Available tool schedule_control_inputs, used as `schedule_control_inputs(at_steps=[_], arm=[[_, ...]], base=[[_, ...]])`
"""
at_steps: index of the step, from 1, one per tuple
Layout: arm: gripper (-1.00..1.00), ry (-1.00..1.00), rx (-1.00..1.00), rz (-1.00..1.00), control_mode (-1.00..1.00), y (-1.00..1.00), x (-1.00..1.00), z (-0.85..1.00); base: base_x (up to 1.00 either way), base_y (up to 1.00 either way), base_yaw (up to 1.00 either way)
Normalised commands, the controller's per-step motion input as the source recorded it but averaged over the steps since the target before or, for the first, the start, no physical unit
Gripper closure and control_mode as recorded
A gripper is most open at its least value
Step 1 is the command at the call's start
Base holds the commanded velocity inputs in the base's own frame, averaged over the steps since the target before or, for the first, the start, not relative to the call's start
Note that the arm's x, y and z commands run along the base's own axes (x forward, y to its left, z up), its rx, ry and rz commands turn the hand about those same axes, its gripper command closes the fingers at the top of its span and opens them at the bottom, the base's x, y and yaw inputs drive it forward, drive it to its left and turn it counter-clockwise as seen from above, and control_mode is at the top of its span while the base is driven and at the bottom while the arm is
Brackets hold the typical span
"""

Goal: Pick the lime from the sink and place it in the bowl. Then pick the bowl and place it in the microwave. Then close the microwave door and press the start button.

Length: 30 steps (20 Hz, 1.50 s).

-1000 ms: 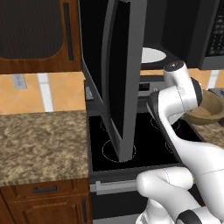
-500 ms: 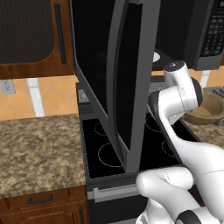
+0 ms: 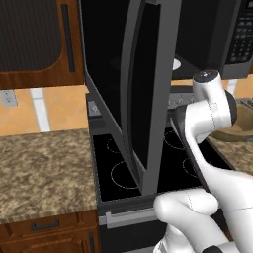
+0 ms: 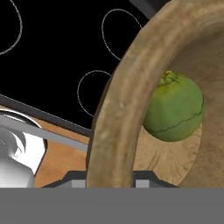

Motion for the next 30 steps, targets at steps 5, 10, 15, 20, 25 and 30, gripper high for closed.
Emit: schedule_control_inputs(at_steps=[5,10,15,20,25,30], arm=[[1.00,-0.06,-0.05,0.26,-1.00,0.26,-0.44,0.57],[1.00,-0.12,-0.02,0.37,-1.00,0.21,-0.32,0.67],[1.00,-0.13,-0.01,0.42,-1.00,0.10,-0.15,0.66],[1.00,-0.17,-0.10,0.38,-1.00,0.05,0.06,0.47],[1.00,-0.12,-0.14,0.24,-1.00,0.04,0.45,0.38],[1.00,0.00,-0.12,0.15,-1.00,0.09,0.71,0.21]], base=[[0.00,0.00,0.00],[0.00,0.00,0.00],[0.00,0.00,0.00],[0.00,0.00,0.00],[0.00,0.00,0.00],[0.00,0.00,0.00]])
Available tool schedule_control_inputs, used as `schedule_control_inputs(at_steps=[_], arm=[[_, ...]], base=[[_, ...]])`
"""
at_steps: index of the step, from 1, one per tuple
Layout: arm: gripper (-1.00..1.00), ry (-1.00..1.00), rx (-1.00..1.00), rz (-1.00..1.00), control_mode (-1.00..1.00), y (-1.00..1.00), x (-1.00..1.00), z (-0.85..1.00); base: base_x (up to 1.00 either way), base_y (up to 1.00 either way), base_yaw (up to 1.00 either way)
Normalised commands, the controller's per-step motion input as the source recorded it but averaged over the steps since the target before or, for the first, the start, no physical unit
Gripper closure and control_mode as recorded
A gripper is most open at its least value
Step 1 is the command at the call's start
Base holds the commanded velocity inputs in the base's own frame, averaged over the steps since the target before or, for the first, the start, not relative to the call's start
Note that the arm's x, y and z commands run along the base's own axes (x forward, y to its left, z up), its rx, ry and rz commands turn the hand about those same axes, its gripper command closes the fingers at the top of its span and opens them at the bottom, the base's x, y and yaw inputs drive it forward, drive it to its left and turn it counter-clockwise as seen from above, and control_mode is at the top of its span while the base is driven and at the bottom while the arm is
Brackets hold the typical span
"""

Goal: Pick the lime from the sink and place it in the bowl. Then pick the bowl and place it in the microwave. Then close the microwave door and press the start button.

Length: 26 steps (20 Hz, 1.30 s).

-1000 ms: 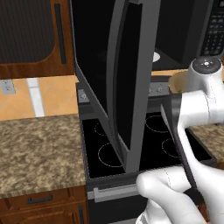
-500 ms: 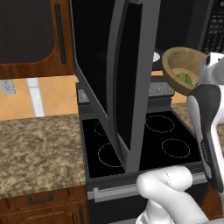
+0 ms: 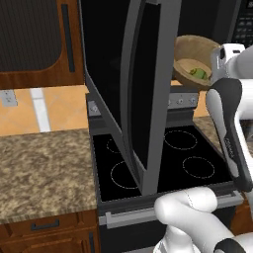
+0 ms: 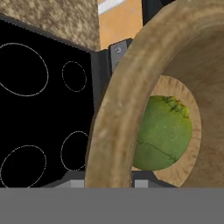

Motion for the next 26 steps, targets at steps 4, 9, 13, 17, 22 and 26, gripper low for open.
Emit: schedule_control_inputs(at_steps=[4,9,13,17,22,26], arm=[[1.00,0.00,-0.10,0.11,-1.00,0.04,0.70,0.22],[1.00,0.05,-0.06,0.11,-1.00,0.04,0.79,0.16],[1.00,0.06,0.00,0.10,-1.00,0.01,0.70,0.14],[1.00,0.03,-0.03,0.08,-1.00,0.01,0.70,0.11],[1.00,0.06,-0.05,0.05,-1.00,0.03,0.69,0.01],[1.00,0.08,-0.02,0.03,-1.00,0.09,0.71,0.00]], base=[[0.00,0.00,0.00],[0.00,0.00,0.00],[0.00,0.00,0.00],[0.00,0.00,0.00],[0.00,0.00,0.00],[0.00,0.00,0.00]])
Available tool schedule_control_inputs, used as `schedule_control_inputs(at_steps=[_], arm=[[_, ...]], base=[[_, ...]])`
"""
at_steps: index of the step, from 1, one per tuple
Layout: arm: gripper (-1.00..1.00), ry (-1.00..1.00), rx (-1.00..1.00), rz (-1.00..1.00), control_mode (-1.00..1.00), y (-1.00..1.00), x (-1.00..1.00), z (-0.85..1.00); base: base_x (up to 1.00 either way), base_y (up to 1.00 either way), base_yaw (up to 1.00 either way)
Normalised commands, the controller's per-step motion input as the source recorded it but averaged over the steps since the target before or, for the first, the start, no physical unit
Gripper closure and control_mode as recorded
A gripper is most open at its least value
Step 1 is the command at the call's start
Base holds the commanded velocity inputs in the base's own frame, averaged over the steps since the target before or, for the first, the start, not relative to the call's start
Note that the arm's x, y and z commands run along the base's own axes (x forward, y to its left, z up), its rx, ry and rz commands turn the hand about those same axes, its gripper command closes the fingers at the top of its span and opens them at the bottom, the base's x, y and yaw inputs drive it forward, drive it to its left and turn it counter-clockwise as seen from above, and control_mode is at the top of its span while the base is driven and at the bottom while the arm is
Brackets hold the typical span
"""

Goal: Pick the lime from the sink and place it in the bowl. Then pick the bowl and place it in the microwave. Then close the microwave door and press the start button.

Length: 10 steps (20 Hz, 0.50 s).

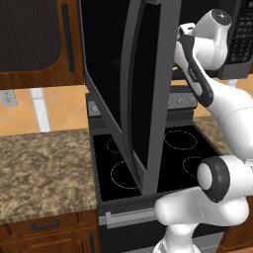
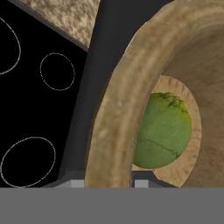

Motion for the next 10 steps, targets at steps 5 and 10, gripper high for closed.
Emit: schedule_control_inputs(at_steps=[5,10], arm=[[1.00,0.05,-0.01,0.01,-1.00,0.21,0.48,-0.05],[1.00,0.01,0.00,0.01,-1.00,0.17,0.29,-0.17]], base=[[0.00,0.00,0.00],[0.00,0.00,0.00]])
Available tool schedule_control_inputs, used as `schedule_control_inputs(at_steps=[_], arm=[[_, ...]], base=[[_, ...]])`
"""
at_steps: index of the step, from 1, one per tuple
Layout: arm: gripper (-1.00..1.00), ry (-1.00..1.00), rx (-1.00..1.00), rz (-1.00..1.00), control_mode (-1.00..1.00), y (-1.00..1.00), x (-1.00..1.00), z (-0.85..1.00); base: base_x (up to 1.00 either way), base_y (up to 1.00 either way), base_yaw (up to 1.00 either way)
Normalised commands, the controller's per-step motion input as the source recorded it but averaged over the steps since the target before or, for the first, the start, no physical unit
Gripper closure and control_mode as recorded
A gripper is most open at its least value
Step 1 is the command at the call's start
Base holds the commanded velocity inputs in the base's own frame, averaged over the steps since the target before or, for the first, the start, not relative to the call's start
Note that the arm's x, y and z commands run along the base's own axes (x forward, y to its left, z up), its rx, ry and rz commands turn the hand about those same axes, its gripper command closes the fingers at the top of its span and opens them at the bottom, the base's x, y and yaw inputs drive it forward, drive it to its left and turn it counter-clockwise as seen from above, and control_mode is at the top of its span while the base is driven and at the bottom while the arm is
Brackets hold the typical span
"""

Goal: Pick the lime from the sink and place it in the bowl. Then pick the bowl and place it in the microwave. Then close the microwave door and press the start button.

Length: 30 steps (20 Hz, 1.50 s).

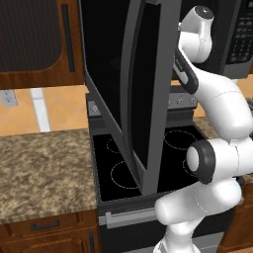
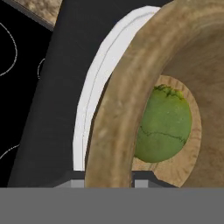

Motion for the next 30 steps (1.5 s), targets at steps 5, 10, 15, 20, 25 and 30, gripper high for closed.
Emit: schedule_control_inputs(at_steps=[5,10,15,20,25,30], arm=[[-1.00,0.00,0.00,0.02,-1.00,0.06,0.23,-0.27],[-1.00,-0.05,0.00,0.03,-1.00,0.00,0.05,-0.17],[-1.00,-0.07,0.00,0.00,-1.00,0.01,-0.10,0.00],[-1.00,-0.16,0.00,0.00,-1.00,0.01,-0.40,0.00],[-1.00,-0.19,-0.01,0.00,-1.00,0.00,-0.70,0.00],[-1.00,-0.19,-0.06,0.00,-1.00,0.00,-0.80,-0.05]], base=[[0.00,0.00,0.00],[0.00,0.00,0.00],[0.00,0.00,0.00],[0.00,0.00,0.00],[0.00,0.00,0.00],[0.00,0.00,0.00]])
